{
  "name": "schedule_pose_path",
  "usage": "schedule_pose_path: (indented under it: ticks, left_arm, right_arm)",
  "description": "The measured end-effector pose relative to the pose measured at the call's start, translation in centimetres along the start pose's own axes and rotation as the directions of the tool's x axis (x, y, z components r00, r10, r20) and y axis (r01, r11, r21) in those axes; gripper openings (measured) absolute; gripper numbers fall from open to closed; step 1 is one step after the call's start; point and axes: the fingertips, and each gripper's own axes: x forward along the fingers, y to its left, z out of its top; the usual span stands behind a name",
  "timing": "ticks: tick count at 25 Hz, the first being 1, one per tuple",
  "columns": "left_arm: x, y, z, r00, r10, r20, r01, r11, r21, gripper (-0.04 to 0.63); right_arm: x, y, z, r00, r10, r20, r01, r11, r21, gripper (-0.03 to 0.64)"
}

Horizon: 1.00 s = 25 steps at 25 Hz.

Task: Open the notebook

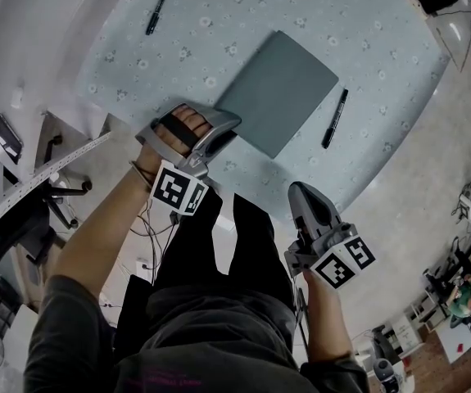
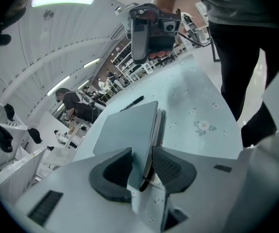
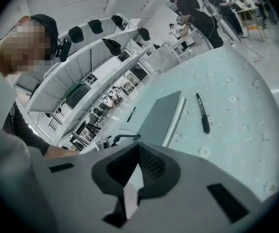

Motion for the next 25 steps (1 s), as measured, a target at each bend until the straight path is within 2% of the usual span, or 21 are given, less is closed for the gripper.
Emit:
schedule_pose_path:
  ticks: [3, 8, 11, 13, 16, 20, 22, 25]
  left_arm:
    - [-0.3, 0.1, 0.1, 1.0, -0.002, 0.015, 0.003, 1.0, -0.028, 0.096]
    - [-0.7, 0.5, 0.4, 0.999, -0.004, 0.035, 0.007, 0.996, -0.085, 0.079]
    - [-1.3, 1.2, 0.5, 0.997, 0.021, 0.073, -0.008, 0.984, -0.18, 0.064]
    - [-1.9, 1.8, 0.6, 0.994, 0.047, 0.102, -0.016, 0.96, -0.281, 0.058]
    - [-2.6, 2.8, 0.8, 0.987, 0.088, 0.138, -0.021, 0.905, -0.425, 0.057]
    - [-3.3, 3.9, 0.8, 0.978, 0.125, 0.169, -0.006, 0.821, -0.571, 0.053]
    - [-3.6, 4.4, 0.7, 0.972, 0.137, 0.189, 0.019, 0.76, -0.65, 0.054]
    - [-4.1, 5.0, 0.4, 0.962, 0.164, 0.22, 0.069, 0.631, -0.773, 0.054]
  right_arm:
    - [0.1, 0.6, 0.1, 1.0, 0.007, -0.002, -0.007, 1.0, -0.002, 0.002]
    - [0.2, 1.1, 0.6, 1.0, 0.011, -0.004, -0.011, 1.0, -0.008, 0.002]
    - [0.3, 1.3, 1.2, 1.0, 0.009, -0.004, -0.009, 1.0, -0.019, 0.002]
    - [0.2, 1.3, 1.7, 1.0, 0.004, -0.003, -0.004, 1.0, -0.024, 0.002]
    - [0.3, 1.1, 2.4, 1.0, -0.005, 0.0, 0.005, 1.0, -0.014, 0.002]
    - [0.8, 1.0, 3.5, 1.0, -0.007, -0.001, 0.007, 1.0, -0.009, 0.002]
    - [1.2, 1.3, 3.9, 1.0, -0.001, -0.002, 0.001, 1.0, -0.013, 0.002]
    - [2.0, 1.7, 4.6, 1.0, 0.01, -0.006, -0.01, 1.0, -0.018, 0.002]
